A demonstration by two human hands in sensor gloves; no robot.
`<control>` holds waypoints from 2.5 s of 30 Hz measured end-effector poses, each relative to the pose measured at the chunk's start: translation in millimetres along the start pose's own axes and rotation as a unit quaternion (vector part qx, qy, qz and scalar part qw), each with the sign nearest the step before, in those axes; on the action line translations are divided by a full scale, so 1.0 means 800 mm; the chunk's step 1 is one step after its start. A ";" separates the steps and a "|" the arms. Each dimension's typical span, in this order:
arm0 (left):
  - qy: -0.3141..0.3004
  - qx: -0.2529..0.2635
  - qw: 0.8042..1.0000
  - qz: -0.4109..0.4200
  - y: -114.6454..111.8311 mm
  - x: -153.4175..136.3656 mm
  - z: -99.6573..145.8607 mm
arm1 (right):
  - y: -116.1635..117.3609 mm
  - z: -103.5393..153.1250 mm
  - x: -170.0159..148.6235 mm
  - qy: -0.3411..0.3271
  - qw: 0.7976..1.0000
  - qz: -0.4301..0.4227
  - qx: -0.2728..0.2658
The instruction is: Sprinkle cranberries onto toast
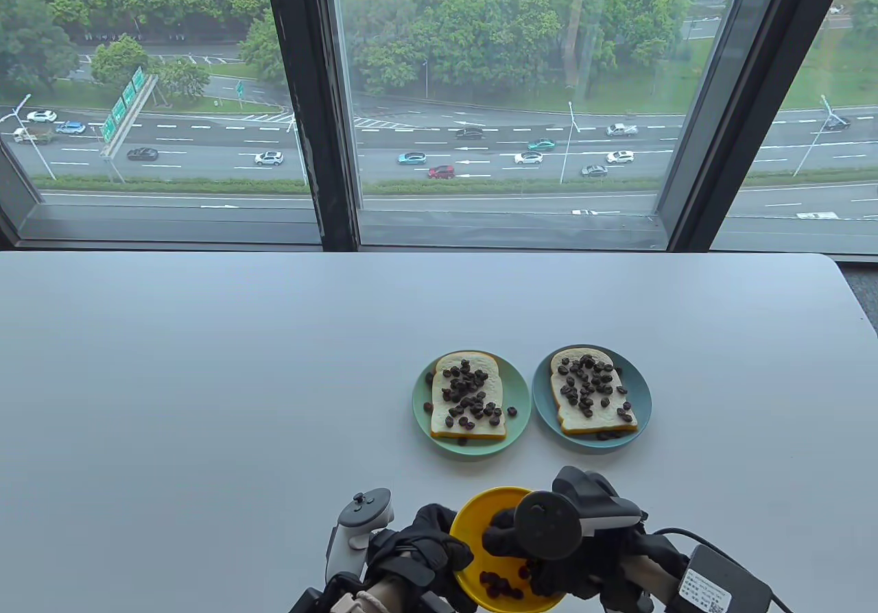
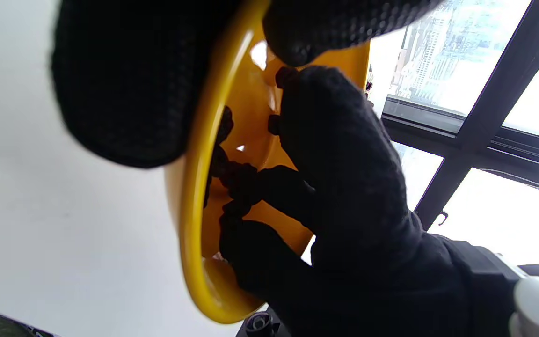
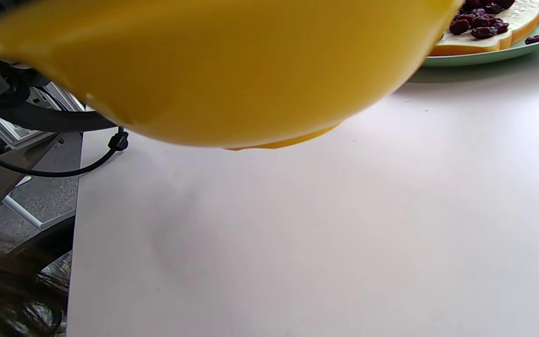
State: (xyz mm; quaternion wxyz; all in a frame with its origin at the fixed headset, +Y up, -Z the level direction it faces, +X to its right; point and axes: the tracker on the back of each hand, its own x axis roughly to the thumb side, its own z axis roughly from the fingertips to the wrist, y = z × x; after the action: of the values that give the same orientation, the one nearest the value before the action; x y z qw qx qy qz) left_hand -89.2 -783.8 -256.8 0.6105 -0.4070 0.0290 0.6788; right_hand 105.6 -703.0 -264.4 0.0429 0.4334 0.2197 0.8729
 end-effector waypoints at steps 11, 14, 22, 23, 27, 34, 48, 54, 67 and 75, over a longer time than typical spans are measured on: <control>0.007 -0.019 0.999 0.027 -0.001 -0.010 -0.002 | 0.018 -0.027 0.028 -0.030 0.996 0.062 -0.055; -0.003 -0.011 1.000 0.021 0.002 -0.008 -0.004 | 0.018 -0.028 0.030 -0.016 0.990 0.107 -0.094; 0.010 -0.008 1.000 -0.008 0.001 -0.007 -0.007 | 0.017 -0.019 0.009 -0.006 0.988 0.046 -0.148; 0.013 -0.009 1.000 -0.008 0.001 -0.008 -0.007 | 0.015 -0.017 0.008 -0.007 0.988 0.045 -0.149; 0.029 -0.011 1.000 0.003 0.002 -0.013 -0.008 | 0.003 -0.006 0.005 -0.003 0.984 0.030 -0.174; 0.030 -0.006 1.000 0.000 0.004 -0.012 -0.007 | -0.027 0.024 -0.023 0.024 0.971 -0.046 -0.233; 0.051 -0.015 0.999 0.001 0.005 -0.019 -0.012 | -0.061 0.000 -0.221 0.313 0.909 -0.048 -0.271; 0.058 -0.016 0.998 0.006 0.006 -0.020 -0.013 | -0.047 -0.038 -0.248 0.357 0.902 0.026 -0.242; 0.058 -0.015 0.998 0.004 0.007 -0.021 -0.013 | -0.050 -0.021 -0.245 0.367 0.895 0.055 -0.247; 0.053 -0.012 0.999 0.000 0.009 -0.020 -0.014 | -0.056 0.021 -0.183 0.275 0.920 -0.011 -0.279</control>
State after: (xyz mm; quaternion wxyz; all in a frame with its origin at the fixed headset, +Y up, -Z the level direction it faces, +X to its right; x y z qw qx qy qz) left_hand -90.8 -804.6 -258.3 0.6034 -0.4497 0.0533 0.6564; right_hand 204.4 -696.2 -382.7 0.1099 0.1438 -0.0248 0.9832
